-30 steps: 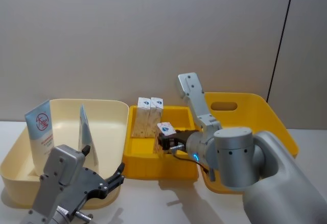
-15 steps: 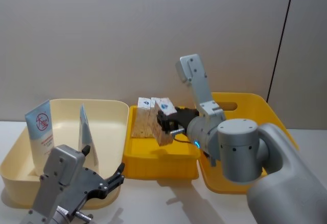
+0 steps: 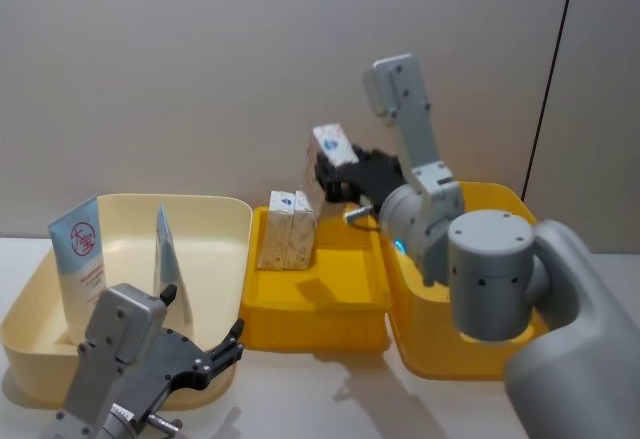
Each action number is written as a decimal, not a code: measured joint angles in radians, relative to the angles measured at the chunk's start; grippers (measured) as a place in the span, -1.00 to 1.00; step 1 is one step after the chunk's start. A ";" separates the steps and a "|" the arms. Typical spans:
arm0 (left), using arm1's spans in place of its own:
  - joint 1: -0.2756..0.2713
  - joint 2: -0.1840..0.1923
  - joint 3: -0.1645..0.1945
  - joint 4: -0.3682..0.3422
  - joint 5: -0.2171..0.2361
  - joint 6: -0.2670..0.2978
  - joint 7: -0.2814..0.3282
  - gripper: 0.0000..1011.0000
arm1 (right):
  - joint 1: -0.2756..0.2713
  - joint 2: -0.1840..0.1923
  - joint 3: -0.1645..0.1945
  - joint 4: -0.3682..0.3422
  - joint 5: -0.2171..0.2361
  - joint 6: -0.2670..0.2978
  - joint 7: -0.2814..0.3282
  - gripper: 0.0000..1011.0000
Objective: Bimanual collaborative sorting of washing and personal care products
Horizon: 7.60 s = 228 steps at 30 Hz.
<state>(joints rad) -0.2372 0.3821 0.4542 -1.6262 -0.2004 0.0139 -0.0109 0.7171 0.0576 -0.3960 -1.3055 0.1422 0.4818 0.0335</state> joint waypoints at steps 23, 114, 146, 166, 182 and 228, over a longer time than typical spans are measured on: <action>0.000 0.000 0.000 0.000 0.000 0.000 0.000 0.98 | -0.046 0.121 0.113 -0.164 -0.047 -0.164 -0.023 -0.13; -0.101 -0.044 -0.052 0.136 -0.042 0.028 -0.064 0.98 | -0.111 0.226 0.223 -0.210 0.019 0.178 0.155 0.98; -0.225 -0.062 -0.095 0.297 -0.082 0.087 -0.179 0.98 | -0.117 0.225 0.225 -0.224 0.018 0.174 0.155 0.98; -0.310 -0.080 -0.094 0.406 -0.080 0.098 -0.249 0.98 | -0.117 0.225 0.225 -0.225 0.019 0.174 0.155 0.98; -0.332 -0.089 -0.090 0.433 -0.074 0.092 -0.268 0.49 | -0.117 0.225 0.225 -0.225 0.019 0.174 0.155 0.98; -0.340 -0.092 -0.089 0.442 -0.072 0.090 -0.275 -0.55 | -0.117 0.225 0.225 -0.225 0.019 0.174 0.155 0.98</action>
<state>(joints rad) -0.5777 0.2906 0.3655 -1.1844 -0.2721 0.1038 -0.2863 0.6003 0.2825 -0.1710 -1.5304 0.1607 0.6559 0.1882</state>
